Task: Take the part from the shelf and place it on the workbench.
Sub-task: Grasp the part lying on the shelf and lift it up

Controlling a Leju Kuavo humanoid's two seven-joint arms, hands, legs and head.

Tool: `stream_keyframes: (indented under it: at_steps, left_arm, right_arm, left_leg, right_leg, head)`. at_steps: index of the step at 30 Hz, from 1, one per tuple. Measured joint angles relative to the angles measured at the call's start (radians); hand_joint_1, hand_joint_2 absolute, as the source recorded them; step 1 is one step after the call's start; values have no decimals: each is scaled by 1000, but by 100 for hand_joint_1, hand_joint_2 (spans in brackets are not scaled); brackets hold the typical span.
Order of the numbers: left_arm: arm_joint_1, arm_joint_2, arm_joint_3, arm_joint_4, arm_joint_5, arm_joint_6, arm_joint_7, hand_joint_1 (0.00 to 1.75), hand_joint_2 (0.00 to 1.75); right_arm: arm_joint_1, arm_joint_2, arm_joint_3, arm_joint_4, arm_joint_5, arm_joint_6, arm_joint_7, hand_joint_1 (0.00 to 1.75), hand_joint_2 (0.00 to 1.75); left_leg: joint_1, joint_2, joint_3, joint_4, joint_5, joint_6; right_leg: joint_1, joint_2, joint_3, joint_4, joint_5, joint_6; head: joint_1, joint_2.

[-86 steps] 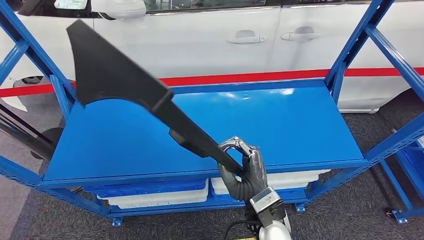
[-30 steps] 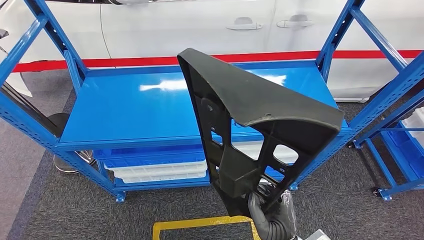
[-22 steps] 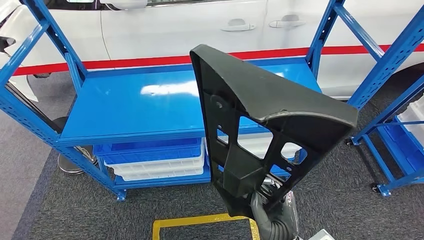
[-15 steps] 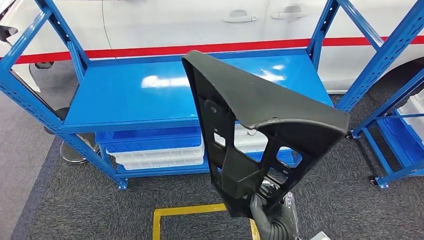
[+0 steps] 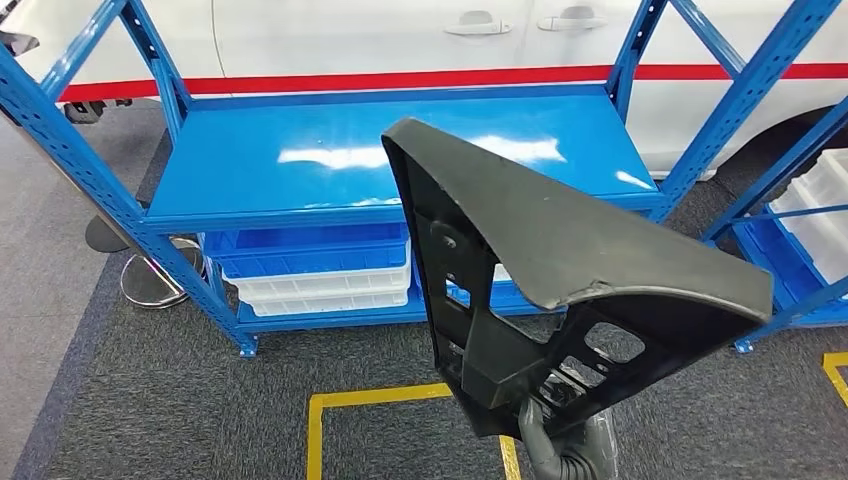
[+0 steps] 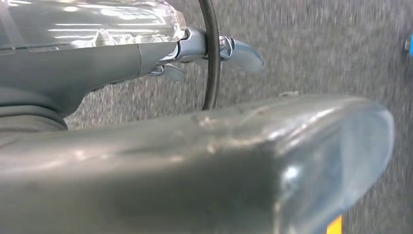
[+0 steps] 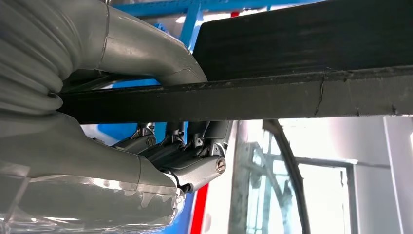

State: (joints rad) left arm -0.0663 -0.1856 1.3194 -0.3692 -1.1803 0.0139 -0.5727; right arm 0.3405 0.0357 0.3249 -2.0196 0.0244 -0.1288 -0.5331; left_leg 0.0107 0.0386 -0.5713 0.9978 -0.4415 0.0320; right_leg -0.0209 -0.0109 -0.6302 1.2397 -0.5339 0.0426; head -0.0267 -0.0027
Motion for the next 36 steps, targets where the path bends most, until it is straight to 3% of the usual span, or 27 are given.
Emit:
stream_keyframes:
  at_steps: [2, 4, 6, 7, 9, 11, 12, 13, 14, 15, 17, 18, 20, 21, 23, 26, 28, 29, 30, 31, 33, 34, 36]
  left_arm:
    - [-1, 2, 0, -2, 0, 2, -2, 0, 0]
    - [-1, 4, 0, -4, 0, 4, -4, 0, 0]
    - [-3, 7, 0, -4, 0, 5, -6, 0, 0]
    - [-3, 9, 0, -4, 0, 5, -7, 0, 0]
    - [-3, 12, 0, -4, -2, 5, -10, 0, 0]
    - [-1, 15, 0, -4, -4, 7, -11, 0, 0]
    - [0, 16, 0, -4, -4, 8, -11, 0, 0]
    - [1, 17, 0, -4, -5, 8, -11, 0, 0]
    - [1, 18, 0, -4, -5, 9, -11, 0, 0]
    - [1, 18, 0, -4, -7, 9, -11, 0, 0]
    - [1, 20, 0, -4, -12, 9, -8, 0, 0]
    - [1, 20, -1, -4, -15, 10, -6, 0, 0]
    - [2, 21, -1, -4, -18, 11, -2, 0, 0]
    - [2, 20, -2, -4, -20, 12, 0, 0, 0]
    - [0, 20, -3, -4, -24, 11, 4, 0, 0]
    - [4, 20, -4, -4, -29, 9, 7, 0, 0]
    - [7, 21, -4, -3, -32, 9, 10, 0, 0]
    - [6, 21, -4, -3, -33, 8, 12, 0, 0]
    - [6, 21, -5, -2, -35, 8, 13, 0, 0]
    - [5, 21, -6, -1, -38, 8, 15, 0, 0]
    - [4, 22, -10, 1, -43, 9, 17, 0, 0]
    - [3, 23, -12, 2, -46, 9, 18, 0, 0]
    - [0, 24, -15, 3, -48, 10, 19, 0, 0]
  right_arm:
    - [1, 0, -8, -4, 0, 3, -1, 175, 175]
    - [3, 1, -14, -10, -1, 4, -2, 175, 175]
    - [10, 3, -19, -14, -3, 5, -4, 175, 175]
    - [14, 4, -22, -16, -4, 5, -4, 175, 175]
    - [23, 9, -28, -18, -6, 5, -5, 175, 175]
    - [36, 12, -33, -22, -8, 5, -8, 175, 175]
    - [46, 13, -35, -23, -8, 5, -9, 175, 175]
    - [56, 13, -37, -24, -9, 4, -10, 175, 175]
    - [65, 13, -38, -25, -9, 4, -10, 175, 175]
    - [72, 13, -39, -26, -9, 2, -11, 175, 175]
    - [84, 14, -41, -33, -9, -1, -12, 175, 175]
    - [90, 14, -43, -38, -9, -3, -14, 175, 175]
    - [103, 16, -47, -46, -9, -2, -18, 175, 175]
    - [111, 17, -49, -52, -10, 1, -23, 175, 175]
    - [127, 17, -53, -62, -13, 13, -35, 175, 175]
    - [138, 17, -57, -68, -17, 26, -51, 175, 175]
    - [148, 17, -60, -69, -21, 28, -59, 175, 175]
    - [154, 17, -62, -69, -23, 28, -64, 175, 175]
    - [160, 18, -64, -69, -25, 28, -70, 175, 175]
    - [166, 18, -65, -71, -27, 29, -75, 175, 175]
    - [174, 20, -67, -75, -30, 34, -86, 175, 175]
    - [177, 21, -67, -77, -31, 36, -90, 175, 175]
    - [185, 25, -70, -80, -32, 40, -95, 175, 175]
  left_leg:
    - [-2, 12, -23, 18, 7, -8]
    - [-5, 27, -32, 30, 12, -20]
    - [-4, 42, -33, 31, 18, -34]
    - [-2, 39, -36, 37, 11, -42]
    - [2, 10, -57, 96, -49, -52]
    - [3, -20, -92, 216, -137, -56]
    - [3, -26, -103, 267, -161, -56]
    - [2, -29, -100, 289, -165, -55]
    - [2, -32, -80, 274, -150, -51]
    - [2, -38, -43, 222, -123, -46]
    - [1, -78, 42, 86, -82, -33]
    - [0, -98, 69, 39, -73, -29]
    - [-3, -109, 84, 10, -72, -25]
    - [0, -99, 83, 4, -68, -22]
    - [5, -73, 83, -10, -57, -11]
    - [6, -29, 75, -17, -48, -1]
    - [6, 0, 69, -14, -48, -1]
    - [6, 13, 67, -12, -48, -2]
    - [6, 25, 67, -10, -49, -4]
    - [6, 36, 68, -7, -51, -7]
    - [2, 54, 71, -3, -56, -18]
    - [1, 62, 74, -1, -58, -24]
    - [0, 77, 78, -1, -58, -37]
  right_leg:
    - [1, -28, 100, -133, 15, -3]
    - [7, -48, 153, -222, -9, -19]
    - [10, -36, 149, -236, -7, -40]
    - [9, -28, 143, -238, 1, -49]
    - [8, -13, 128, -241, 19, -65]
    - [11, 5, 110, -240, 34, -73]
    - [13, 16, 100, -238, 41, -74]
    - [15, 28, 92, -236, 47, -74]
    - [16, 40, 84, -234, 52, -73]
    - [17, 53, 77, -231, 56, -72]
    - [18, 75, 66, -224, 63, -66]
    - [17, 86, 62, -221, 66, -61]
    - [15, 107, 53, -220, 75, -48]
    - [14, 116, 51, -220, 79, -41]
    - [16, 98, 36, -198, 63, -31]
    - [13, 32, -36, -43, -31, -20]
    - [6, 20, -69, 40, -60, -12]
    - [3, 15, -60, 32, -47, -9]
    - [0, 7, -30, -14, -20, -7]
    - [-1, -9, 12, -85, 11, -7]
    - [3, -43, 76, -198, 45, -17]
    - [7, -52, 87, -222, 49, -23]
    - [12, -40, 82, -226, 50, -37]
  head:
    - [0, 0]
    - [0, 0]
    - [0, 0]
    - [0, 0]
    - [0, 0]
    - [0, 0]
    - [0, 0]
    - [0, 0]
    - [0, 0]
    - [0, 0]
    - [0, 0]
    - [0, 0]
    - [0, 0]
    - [0, 0]
    - [0, 0]
    - [0, 0]
    - [0, 0]
    - [0, 0]
    - [0, 0]
    - [0, 0]
    - [0, 0]
    - [0, 0]
    - [0, 0]
